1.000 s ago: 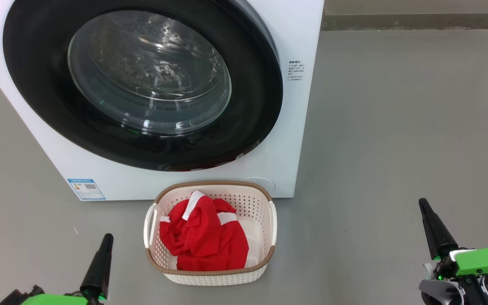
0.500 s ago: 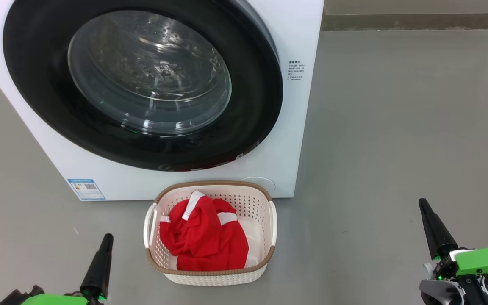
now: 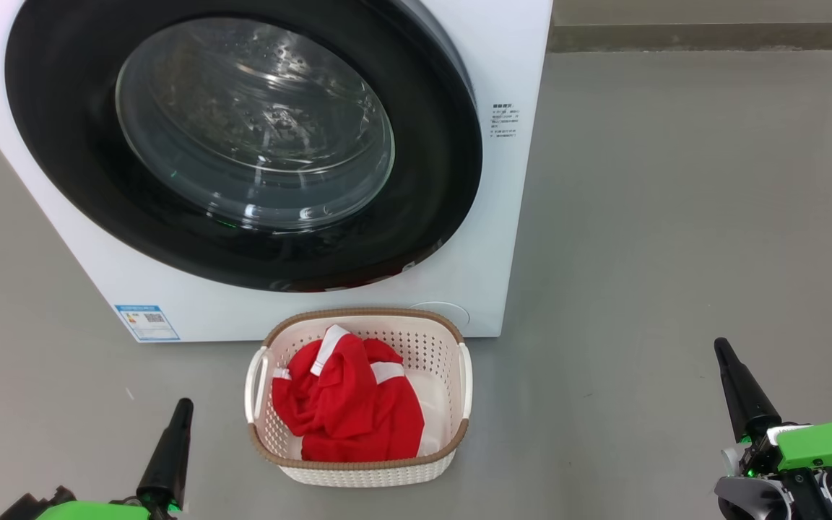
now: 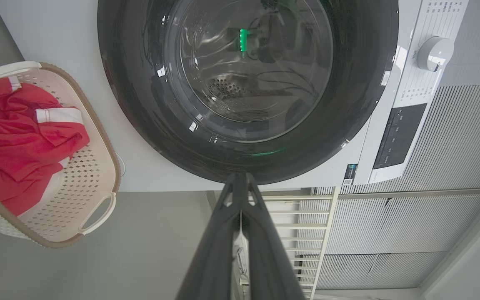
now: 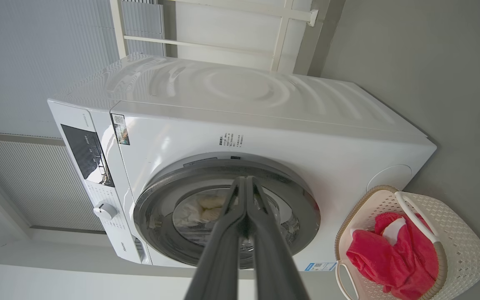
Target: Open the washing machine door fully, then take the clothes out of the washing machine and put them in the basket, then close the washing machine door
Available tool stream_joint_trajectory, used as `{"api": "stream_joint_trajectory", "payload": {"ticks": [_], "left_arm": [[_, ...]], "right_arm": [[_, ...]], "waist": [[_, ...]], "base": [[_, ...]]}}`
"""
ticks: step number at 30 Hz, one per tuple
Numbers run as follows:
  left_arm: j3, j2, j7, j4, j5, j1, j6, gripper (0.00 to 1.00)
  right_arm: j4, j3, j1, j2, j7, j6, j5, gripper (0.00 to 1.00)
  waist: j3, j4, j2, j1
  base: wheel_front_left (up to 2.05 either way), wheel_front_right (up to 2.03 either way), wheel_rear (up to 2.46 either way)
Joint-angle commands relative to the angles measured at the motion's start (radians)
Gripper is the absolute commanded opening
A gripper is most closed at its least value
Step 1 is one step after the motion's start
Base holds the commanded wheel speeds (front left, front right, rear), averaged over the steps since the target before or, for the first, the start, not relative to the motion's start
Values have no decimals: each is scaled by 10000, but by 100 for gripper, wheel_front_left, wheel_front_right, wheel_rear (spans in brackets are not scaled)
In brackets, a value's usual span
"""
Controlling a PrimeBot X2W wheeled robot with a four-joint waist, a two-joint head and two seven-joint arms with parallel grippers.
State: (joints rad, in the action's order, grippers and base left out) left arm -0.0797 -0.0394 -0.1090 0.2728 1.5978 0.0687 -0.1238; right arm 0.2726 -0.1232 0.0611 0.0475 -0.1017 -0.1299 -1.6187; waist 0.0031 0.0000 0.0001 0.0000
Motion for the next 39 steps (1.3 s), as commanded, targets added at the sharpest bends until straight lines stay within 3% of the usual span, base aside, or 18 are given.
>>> {"api": "stream_joint_trajectory", "payload": {"ticks": [1,39], "left_arm": [[-352,-109,-51,-279,99,393,-69,0],[-351,-108,-50,-279,100,394,-69,0]], "right_arm": [[-282,160,461,81,-61,-8,46,0],[-280,126,465,57,-89,-8,74,0]], "waist": [[0,0,-1,0],[0,0,-1,0]], "base": [[0,0,0],[0,0,0]]}}
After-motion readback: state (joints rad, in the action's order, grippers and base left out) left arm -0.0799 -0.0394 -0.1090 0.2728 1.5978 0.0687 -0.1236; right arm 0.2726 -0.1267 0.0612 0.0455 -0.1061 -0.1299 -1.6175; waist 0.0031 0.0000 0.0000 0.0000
